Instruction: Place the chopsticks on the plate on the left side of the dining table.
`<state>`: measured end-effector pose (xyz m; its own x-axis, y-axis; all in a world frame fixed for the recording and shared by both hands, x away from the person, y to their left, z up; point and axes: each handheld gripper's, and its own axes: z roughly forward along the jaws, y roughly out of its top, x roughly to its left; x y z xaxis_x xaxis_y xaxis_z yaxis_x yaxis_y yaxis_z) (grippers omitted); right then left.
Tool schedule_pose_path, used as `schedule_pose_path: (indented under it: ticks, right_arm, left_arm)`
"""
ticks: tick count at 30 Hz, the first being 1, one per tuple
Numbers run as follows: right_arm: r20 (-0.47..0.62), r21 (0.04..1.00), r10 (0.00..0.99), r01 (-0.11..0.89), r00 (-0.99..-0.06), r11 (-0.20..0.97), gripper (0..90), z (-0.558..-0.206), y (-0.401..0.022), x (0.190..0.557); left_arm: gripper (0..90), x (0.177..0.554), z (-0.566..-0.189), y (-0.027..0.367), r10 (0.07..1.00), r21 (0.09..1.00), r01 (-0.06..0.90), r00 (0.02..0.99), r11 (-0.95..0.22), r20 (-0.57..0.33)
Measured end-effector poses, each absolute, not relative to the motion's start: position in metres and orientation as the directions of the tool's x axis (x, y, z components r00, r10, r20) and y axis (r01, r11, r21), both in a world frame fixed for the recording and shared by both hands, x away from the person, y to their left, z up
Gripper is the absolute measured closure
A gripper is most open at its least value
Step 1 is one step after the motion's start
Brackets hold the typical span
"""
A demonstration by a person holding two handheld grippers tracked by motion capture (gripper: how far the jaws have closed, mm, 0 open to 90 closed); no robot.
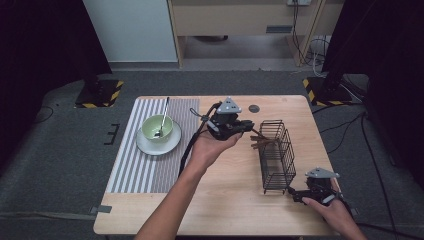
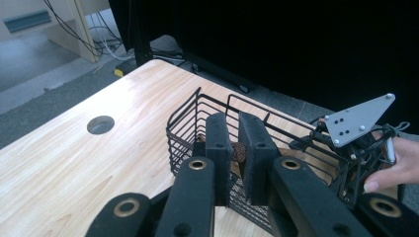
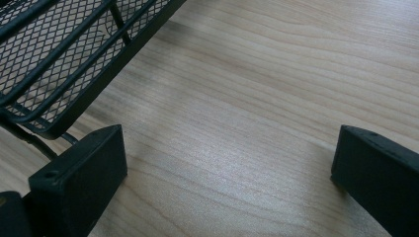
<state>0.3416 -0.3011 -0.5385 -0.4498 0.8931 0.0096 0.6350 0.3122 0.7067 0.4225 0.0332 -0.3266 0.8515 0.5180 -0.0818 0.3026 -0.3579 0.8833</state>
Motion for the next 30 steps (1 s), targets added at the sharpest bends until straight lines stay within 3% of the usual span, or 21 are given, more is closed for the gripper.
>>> schedule_pose_path:
  ticks: [30]
  right_arm:
    - [0.008,0.705,0.893,0.636,-0.450,0.314,0.7,-0.538,-0.301,0.341]
  left_arm:
    - [83.5,0.419,-0.304,0.082,0.557,0.942,0.269,0.823,-0.203,-0.115]
